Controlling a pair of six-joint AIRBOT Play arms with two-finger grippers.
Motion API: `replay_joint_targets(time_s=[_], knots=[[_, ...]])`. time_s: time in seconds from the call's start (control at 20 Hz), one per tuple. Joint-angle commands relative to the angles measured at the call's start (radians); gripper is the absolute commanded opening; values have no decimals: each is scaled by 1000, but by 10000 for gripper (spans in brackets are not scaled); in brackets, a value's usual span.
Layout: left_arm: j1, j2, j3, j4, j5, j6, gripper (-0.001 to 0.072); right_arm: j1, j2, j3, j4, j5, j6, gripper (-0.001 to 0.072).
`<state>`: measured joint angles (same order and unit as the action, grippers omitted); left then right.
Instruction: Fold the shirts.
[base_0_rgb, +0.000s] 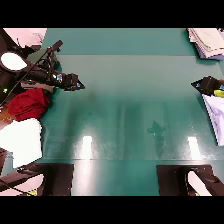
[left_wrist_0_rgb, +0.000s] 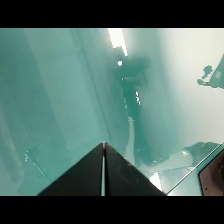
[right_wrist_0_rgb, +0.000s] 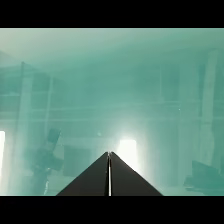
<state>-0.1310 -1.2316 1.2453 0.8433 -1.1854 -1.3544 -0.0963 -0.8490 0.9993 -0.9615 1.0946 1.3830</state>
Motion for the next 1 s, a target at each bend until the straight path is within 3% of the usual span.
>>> replay_joint_targets(time_s=[0.0, 0.6, 0.85, 0.9, 0.95], knots=[[0, 0, 1, 0, 0, 0, 27, 1, 1, 1, 0, 0, 0, 16], [0, 0, 1, -8, 2, 0, 27, 1, 1, 1, 1, 0, 0, 16], [0, 0, 1, -42, 129, 10, 51, 1, 1, 1, 3, 20, 1, 15], [0, 0, 2, -14, 199, 35, 365, 1, 1, 1, 2, 20, 1, 15], [0, 0, 2, 33, 293, 35, 611, 1, 1, 1, 2, 19, 1, 15]])
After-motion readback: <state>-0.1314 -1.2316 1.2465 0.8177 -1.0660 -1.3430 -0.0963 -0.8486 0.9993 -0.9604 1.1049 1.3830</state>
